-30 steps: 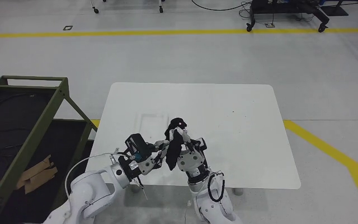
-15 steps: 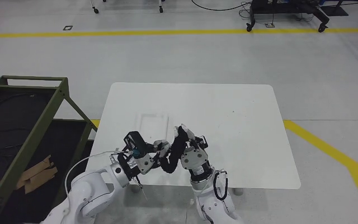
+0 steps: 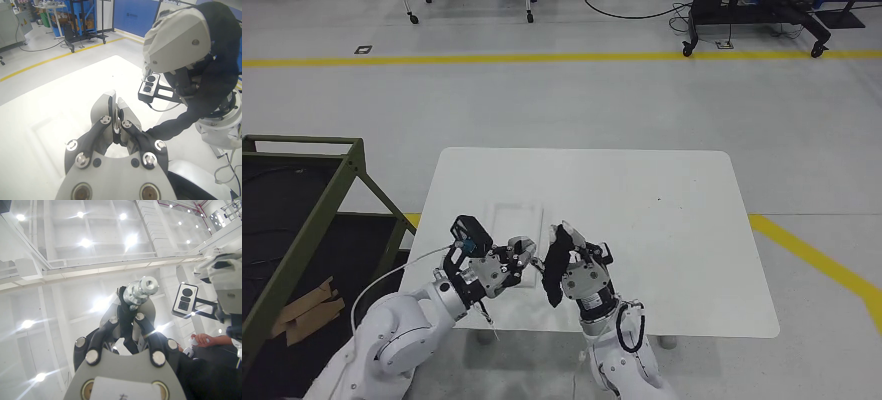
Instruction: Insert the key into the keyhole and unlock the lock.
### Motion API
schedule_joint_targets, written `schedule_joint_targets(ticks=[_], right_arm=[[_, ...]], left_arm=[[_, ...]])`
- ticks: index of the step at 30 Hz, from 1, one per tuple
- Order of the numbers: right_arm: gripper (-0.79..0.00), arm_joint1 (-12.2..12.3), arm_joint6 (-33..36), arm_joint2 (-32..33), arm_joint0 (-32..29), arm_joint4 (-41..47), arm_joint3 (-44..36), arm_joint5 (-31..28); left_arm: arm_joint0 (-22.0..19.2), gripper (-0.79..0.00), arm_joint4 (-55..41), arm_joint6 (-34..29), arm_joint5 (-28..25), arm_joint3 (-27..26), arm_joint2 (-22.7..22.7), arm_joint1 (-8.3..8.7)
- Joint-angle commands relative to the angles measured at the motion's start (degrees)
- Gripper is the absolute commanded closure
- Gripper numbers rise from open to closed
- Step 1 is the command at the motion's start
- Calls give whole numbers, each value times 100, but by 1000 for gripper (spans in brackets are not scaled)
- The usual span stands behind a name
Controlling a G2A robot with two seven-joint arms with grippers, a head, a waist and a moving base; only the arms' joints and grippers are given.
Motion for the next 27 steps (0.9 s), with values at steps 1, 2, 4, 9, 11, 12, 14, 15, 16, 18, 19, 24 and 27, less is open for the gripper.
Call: schedule_joint_targets(ticks=[1,2,4,9,11,12,14,15,16,18,19,24,27], right_arm=[[0,-5,-63,11,37,-44,42,-32],[0,-7,-106,16,66,-79,80,-43],[0,-17,-204,30,147,-138,175,-86],[0,-48,-454,84,373,-203,443,-226],[0,-57,-496,131,452,-227,519,-314],[0,-60,-491,162,496,-265,555,-374],[0,-70,-513,220,568,-264,608,-487],[0,-75,-544,249,600,-253,621,-535],[0,-80,-573,262,627,-243,633,-539],[0,-85,-634,291,657,-244,642,-535],[0,-85,-672,308,666,-310,663,-546],[0,-104,-811,316,688,-297,885,-506],[0,-113,-811,297,695,-336,1028,-522]], left_arm=[[-87,0,-222,-171,67,109,-2,-10],[-151,0,-354,-293,85,212,20,-17],[-358,0,-891,-636,79,474,110,-45],[-1188,0,-2934,-1608,-147,1424,407,-148],[-1534,0,-3302,-1842,-188,1722,553,-195],[-1675,0,-3460,-1909,-206,1862,627,-220],[-1950,0,-3611,-1983,-228,2110,755,-267],[-2075,0,-3608,-2014,-211,2246,824,-289],[-2197,0,-3603,-2032,-176,2401,894,-313],[-2443,0,-3512,-2036,-109,2731,1040,-363],[-2565,0,-3405,-2016,-54,2928,1120,-390],[-3120,-55,-2941,-1978,210,3920,1686,-579],[-3331,-409,-3083,-2073,140,4369,1927,-689]])
